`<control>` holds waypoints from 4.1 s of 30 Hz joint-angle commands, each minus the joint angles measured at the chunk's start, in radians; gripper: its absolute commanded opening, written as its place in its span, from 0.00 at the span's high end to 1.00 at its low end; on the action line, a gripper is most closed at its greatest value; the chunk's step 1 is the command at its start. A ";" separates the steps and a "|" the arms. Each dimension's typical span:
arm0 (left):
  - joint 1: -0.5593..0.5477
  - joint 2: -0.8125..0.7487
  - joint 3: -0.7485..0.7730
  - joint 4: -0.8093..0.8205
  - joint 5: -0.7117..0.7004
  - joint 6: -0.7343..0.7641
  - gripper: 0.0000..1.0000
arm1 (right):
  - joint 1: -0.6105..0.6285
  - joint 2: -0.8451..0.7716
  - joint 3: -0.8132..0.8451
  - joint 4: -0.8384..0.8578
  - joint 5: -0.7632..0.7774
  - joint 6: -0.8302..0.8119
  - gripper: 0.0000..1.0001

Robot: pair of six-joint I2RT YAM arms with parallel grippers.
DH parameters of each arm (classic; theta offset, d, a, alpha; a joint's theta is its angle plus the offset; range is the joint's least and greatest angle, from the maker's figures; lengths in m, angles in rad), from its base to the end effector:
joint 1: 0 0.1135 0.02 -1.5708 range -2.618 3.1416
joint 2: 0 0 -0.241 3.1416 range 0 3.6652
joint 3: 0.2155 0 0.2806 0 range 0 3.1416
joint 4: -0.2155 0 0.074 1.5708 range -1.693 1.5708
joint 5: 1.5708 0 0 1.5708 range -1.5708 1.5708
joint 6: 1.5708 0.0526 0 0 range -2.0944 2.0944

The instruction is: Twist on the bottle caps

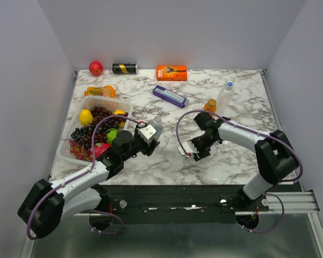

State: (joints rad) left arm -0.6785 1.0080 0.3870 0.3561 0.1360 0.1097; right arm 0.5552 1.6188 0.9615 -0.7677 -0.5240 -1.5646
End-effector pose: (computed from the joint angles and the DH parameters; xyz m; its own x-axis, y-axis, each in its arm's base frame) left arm 0.2065 -0.1756 0.1736 -0.1234 0.2388 -0.9632 0.7417 0.6671 0.0704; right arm 0.2433 0.1819 0.1160 0.5129 -0.7007 -0.4959 -0.8440 -0.5172 -0.1422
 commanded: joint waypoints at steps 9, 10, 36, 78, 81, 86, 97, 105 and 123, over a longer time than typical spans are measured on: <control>-0.003 -0.005 0.029 -0.011 -0.022 -0.005 1.00 | 0.011 0.041 -0.012 0.010 0.032 -0.014 0.48; -0.004 -0.002 0.029 -0.011 -0.019 -0.007 1.00 | 0.011 0.039 -0.013 0.010 0.029 -0.015 0.48; -0.023 0.026 0.004 0.105 0.046 0.047 1.00 | 0.012 -0.077 0.040 -0.082 0.029 0.109 0.68; -0.168 0.449 0.033 0.575 0.194 0.031 1.00 | 0.172 -0.154 0.852 -0.759 -0.133 0.095 0.69; -0.168 0.452 0.013 0.603 0.183 0.073 1.00 | 0.172 -0.155 0.838 -0.757 -0.133 0.100 0.69; -0.168 0.465 -0.007 0.636 0.175 0.128 1.00 | 0.172 -0.165 0.798 -0.759 -0.140 0.083 0.69; -0.170 0.468 0.001 0.638 0.180 0.139 1.00 | 0.183 -0.143 0.778 -0.759 -0.137 0.072 0.69; -0.168 0.474 -0.002 0.653 0.182 0.139 1.00 | 0.190 -0.126 0.758 -0.757 -0.131 0.066 0.69; -0.168 0.483 -0.039 0.737 0.182 0.122 1.00 | 0.198 -0.063 0.750 -0.737 -0.108 0.066 0.69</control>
State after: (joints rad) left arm -0.8455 1.4918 0.3656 0.9642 0.3244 0.2329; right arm 0.7460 1.5368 1.7267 -1.3346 -0.6598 -1.4921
